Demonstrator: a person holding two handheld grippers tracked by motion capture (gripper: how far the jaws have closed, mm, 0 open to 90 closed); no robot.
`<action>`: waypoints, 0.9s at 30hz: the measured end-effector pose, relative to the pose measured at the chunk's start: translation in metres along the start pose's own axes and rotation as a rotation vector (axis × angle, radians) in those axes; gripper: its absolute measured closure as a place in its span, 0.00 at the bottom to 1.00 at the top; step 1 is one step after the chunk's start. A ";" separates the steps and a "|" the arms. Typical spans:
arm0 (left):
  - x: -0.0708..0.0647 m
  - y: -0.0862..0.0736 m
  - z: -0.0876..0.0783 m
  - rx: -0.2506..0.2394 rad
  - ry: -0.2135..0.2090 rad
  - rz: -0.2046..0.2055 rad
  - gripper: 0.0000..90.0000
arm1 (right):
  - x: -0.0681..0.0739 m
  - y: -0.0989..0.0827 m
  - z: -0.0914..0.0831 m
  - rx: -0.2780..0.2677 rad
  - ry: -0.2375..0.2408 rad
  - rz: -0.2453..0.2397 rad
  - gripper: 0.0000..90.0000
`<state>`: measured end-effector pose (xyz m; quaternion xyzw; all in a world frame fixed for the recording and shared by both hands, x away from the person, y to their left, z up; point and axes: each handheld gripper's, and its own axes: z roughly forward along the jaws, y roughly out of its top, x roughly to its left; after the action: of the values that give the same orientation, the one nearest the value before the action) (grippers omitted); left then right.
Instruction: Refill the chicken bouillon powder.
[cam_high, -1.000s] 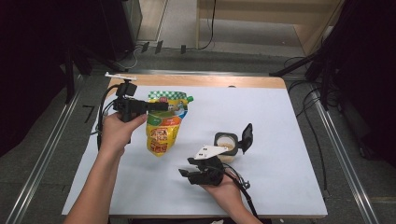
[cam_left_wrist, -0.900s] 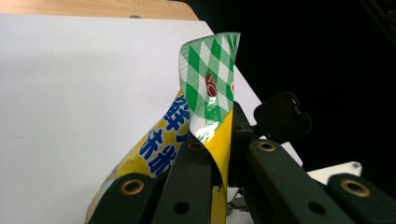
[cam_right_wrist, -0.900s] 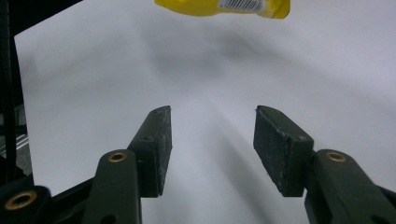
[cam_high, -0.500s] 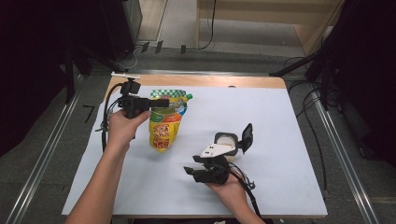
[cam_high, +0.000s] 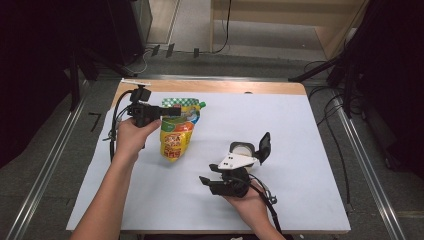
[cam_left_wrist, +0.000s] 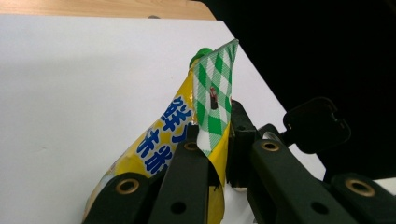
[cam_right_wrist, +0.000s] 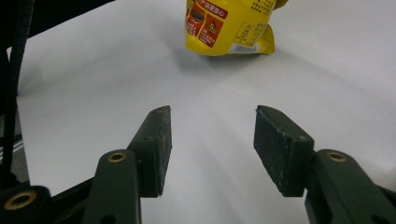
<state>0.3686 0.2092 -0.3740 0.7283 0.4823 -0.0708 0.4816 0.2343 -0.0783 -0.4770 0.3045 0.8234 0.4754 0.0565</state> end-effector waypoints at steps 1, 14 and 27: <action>-0.001 0.000 0.000 0.004 0.002 0.002 0.97 | -0.001 0.001 0.000 0.002 0.004 0.000 0.53; -0.004 -0.009 -0.016 0.019 0.022 0.029 0.94 | -0.004 0.006 -0.001 -0.018 0.039 0.003 0.54; -0.010 -0.015 -0.030 0.014 0.011 0.046 0.86 | -0.007 0.013 0.002 -0.009 0.057 -0.004 0.55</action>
<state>0.3409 0.2267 -0.3622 0.7430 0.4676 -0.0590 0.4751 0.2464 -0.0761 -0.4683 0.2892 0.8232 0.4873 0.0353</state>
